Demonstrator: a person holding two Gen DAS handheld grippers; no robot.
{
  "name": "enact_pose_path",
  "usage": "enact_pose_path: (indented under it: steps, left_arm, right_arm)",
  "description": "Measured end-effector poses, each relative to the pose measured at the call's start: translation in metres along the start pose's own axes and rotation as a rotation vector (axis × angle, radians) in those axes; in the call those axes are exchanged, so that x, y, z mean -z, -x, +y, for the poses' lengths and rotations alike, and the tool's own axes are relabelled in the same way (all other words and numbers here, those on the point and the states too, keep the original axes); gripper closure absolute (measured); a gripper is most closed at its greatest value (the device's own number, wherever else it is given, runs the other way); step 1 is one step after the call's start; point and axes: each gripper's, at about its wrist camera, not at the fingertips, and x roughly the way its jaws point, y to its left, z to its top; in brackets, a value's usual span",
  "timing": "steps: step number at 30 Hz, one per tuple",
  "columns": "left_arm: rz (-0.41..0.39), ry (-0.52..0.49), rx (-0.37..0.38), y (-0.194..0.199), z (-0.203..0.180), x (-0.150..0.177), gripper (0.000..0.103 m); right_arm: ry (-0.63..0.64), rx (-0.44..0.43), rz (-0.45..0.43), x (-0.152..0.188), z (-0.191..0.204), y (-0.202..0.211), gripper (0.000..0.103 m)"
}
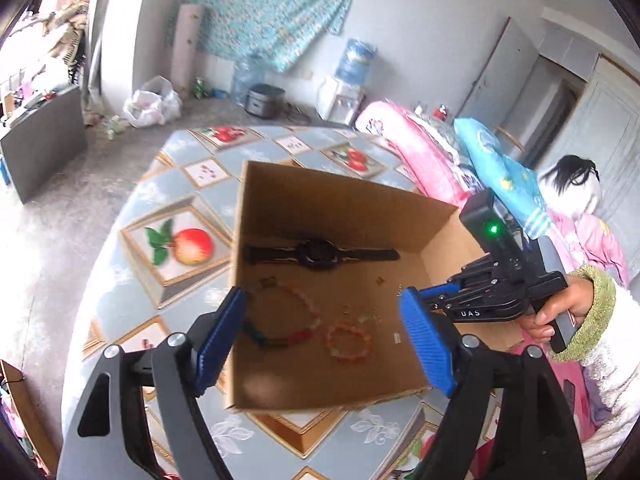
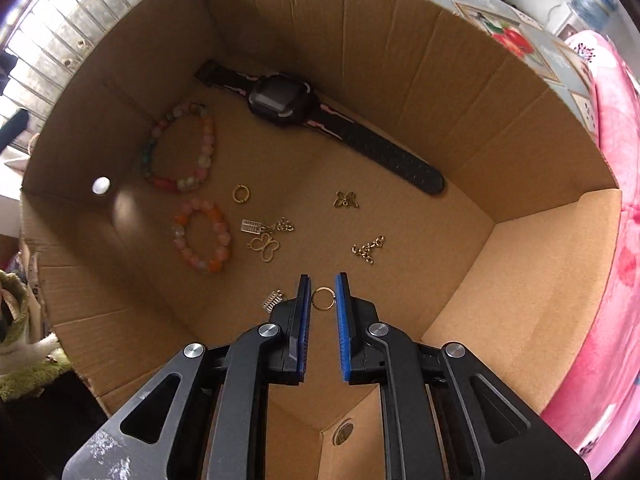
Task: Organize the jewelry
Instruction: 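Open both tools to drop the bracelet and ring into the box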
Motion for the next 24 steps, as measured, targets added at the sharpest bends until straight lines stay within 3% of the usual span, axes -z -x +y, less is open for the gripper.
enact_pose_path:
  steps: [4,7,12,17,24]
  left_arm:
    - [-0.042,0.006,-0.060,0.013,0.015,0.004,0.020]
    - [-0.048,0.036,-0.068,0.018,0.028,0.006,0.019]
    - [-0.043,0.079,-0.063,0.013,0.043,0.010,0.019]
    - [-0.019,0.111,-0.048,0.003,0.050,0.014,0.019]
    - [0.051,0.179,0.037,-0.019,0.054,0.021,0.019]
  right_arm:
    - [-0.033,0.014,-0.023,0.005,0.000,0.007,0.081]
    - [-0.067,0.010,-0.066,0.013,-0.001,0.021,0.080]
    - [-0.148,-0.031,-0.222,0.041,-0.005,0.072,0.075]
    - [-0.284,-0.068,-0.379,0.081,-0.020,0.118,0.070]
    - [-0.538,-0.098,-0.456,0.117,-0.043,0.113,0.065]
